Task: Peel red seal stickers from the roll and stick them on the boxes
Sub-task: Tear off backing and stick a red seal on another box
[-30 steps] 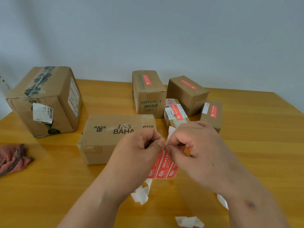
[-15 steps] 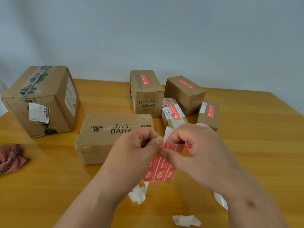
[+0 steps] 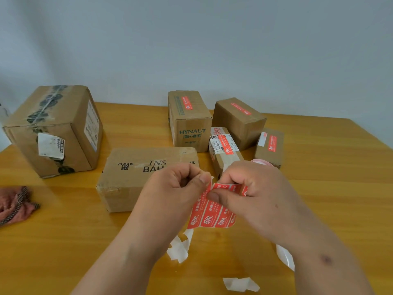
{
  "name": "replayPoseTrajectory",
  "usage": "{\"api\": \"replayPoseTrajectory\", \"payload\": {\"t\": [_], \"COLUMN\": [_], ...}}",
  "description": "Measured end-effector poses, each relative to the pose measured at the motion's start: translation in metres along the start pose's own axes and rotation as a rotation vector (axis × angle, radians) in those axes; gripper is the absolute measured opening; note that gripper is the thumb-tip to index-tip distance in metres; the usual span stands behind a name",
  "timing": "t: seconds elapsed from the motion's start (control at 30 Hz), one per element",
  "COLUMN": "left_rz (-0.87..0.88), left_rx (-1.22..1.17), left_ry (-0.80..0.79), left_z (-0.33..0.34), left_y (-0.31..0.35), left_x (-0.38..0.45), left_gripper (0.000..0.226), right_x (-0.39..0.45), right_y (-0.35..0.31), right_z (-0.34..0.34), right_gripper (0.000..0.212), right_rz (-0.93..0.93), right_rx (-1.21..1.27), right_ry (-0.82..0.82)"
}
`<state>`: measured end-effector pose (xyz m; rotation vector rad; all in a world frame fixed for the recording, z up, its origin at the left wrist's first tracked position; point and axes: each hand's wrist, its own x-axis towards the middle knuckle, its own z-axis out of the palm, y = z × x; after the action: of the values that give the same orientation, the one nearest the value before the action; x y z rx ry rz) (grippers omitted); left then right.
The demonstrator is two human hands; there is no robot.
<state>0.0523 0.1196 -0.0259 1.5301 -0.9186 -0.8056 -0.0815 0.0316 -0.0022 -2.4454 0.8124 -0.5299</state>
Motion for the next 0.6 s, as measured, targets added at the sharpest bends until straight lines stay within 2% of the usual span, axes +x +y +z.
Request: {"api": "replayPoseTrajectory", "payload": {"t": [0.17,0.27,0.37,0.47,0.6], "left_rz": [0.017,0.002,0.006,0.016,0.021], "left_rx": [0.001,-0.029,-0.04,-0.055,-0.046], "left_ry": [-0.073,-0.118,-0.09,-0.047,-0.009], "left_z": [-0.006,-0.01,-0.011,-0.009,-0.006], "left_y": [0.002,0.002,0.002,0.005,0.004], "left_x": [-0.001,0.001,0.001,0.0,0.001], "left_gripper": [0.042,0.029,0.026,0.023,0.009], "right_x": [0.0,0.0,0.0,0.002,0.002], "right_y": [0.001,0.001,0.0,0.002,0.001], "right_z": [-0.001,-0.004,-0.008,-0.007,-0.005], "right_gripper": [0.025,0.022,0.021,0.018,0.021], "right_rz": [0.018,0.041,0.108,0.135,0.136], "right_rx": [0.025,0.066,0.166,0.153,0.109], "right_ry": [0.025,0.01,-0.057,-0.124,-0.106]}}
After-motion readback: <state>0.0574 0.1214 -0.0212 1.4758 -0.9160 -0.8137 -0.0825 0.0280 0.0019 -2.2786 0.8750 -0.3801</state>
